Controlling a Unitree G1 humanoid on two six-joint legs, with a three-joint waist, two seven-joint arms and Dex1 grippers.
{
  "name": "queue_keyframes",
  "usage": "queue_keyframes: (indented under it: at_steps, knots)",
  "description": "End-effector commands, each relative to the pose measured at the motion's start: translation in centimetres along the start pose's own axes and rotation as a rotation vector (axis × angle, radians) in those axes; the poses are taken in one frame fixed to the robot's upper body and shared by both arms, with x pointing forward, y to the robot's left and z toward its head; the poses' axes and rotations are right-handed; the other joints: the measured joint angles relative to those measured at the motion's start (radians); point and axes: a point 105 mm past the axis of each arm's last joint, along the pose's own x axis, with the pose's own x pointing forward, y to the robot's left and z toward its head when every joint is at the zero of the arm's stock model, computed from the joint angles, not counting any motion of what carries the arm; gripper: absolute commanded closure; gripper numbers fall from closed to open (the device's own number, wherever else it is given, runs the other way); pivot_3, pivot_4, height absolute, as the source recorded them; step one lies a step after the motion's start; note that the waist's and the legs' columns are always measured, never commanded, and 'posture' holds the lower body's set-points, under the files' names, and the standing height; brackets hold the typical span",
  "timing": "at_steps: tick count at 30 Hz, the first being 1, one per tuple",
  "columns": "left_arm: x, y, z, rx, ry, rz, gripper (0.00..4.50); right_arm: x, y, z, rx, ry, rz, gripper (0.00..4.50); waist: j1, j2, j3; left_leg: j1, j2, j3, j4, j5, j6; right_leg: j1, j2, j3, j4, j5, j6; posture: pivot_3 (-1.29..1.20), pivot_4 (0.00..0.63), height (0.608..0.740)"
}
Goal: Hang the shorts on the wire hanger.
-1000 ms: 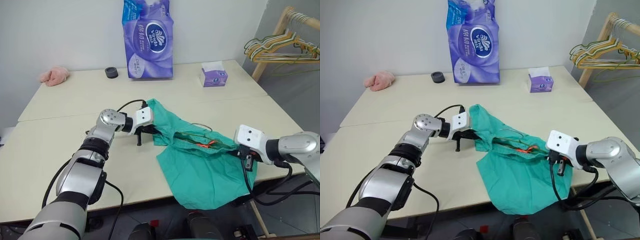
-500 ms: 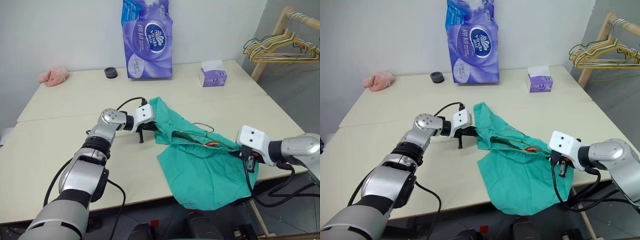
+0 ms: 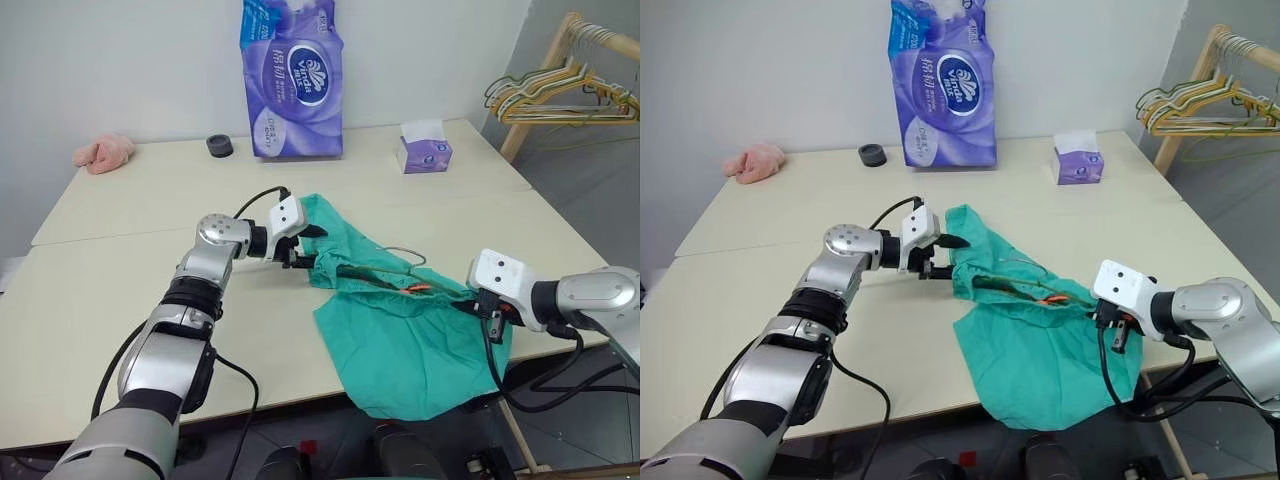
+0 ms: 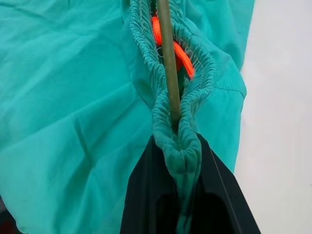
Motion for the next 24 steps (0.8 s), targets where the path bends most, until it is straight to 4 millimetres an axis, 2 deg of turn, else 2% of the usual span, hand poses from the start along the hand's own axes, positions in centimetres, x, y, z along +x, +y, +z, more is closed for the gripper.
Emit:
queue_keyframes:
  at_steps: [1,6,9,13,17,20,24]
  knots:
    - [-1.6,2.1,1.8,0.034,-0.050,0.117,0.06,-0.7,-0.8,1.0,0.012,-0.042,-0.044,4.49,0.000,0.000,0.000,0.000,0.000,0.000,0.000,0.000,0.000,0.000,0.000,0.000,0.000,0.000,0.000,-0.24,0.056,0.740]
    - [-3.8,4.5,2.3,0.016,-0.059,0.254,0.02,-0.9,-1.3,0.6,0.108,-0.063,-0.062,4.49,0.001,0.000,0.000,0.000,0.000,0.000,0.000,0.000,0.000,0.000,0.000,0.000,0.000,0.000,0.000,-0.24,0.055,0.740]
    - [-5.6,5.9,2.7,-0.014,-0.067,0.326,0.02,-1.7,-2.0,0.6,0.233,-0.109,-0.081,4.49,0.001,0.000,0.000,0.000,0.000,0.000,0.000,0.000,0.000,0.000,0.000,0.000,0.000,0.000,0.000,-0.24,0.059,0.740]
    - [-6.3,6.1,2.9,-0.042,-0.086,0.337,0.02,-2.8,-2.7,0.6,0.331,-0.143,-0.103,4.49,0.001,0.000,0.000,0.000,0.000,0.000,0.000,0.000,0.000,0.000,0.000,0.000,0.000,0.000,0.000,-0.24,0.062,0.740]
    - [-5.2,4.5,3.8,-0.075,-0.131,0.231,0.02,-4.1,-3.6,0.6,0.426,-0.173,-0.138,4.49,0.002,0.000,0.000,0.000,0.000,0.000,0.000,0.000,0.000,0.000,-0.001,0.000,0.000,0.000,0.000,-0.25,0.066,0.740]
    - [-3.1,1.6,6.5,-0.117,-0.226,0.067,0.02,-5.9,-4.2,-0.4,0.575,-0.180,-0.198,4.49,0.005,0.000,0.000,-0.001,0.000,0.000,0.000,0.000,0.000,0.000,-0.001,0.000,0.000,0.000,0.000,-0.27,0.071,0.740]
    - [-1.8,-1.0,9.2,-0.149,-0.286,-0.047,0.02,-7.7,-3.9,-1.4,0.718,-0.182,-0.235,4.49,0.001,0.000,0.000,-0.001,-0.001,0.000,0.001,0.000,0.000,0.000,-0.001,0.001,0.000,0.000,0.000,-0.30,0.086,0.740]
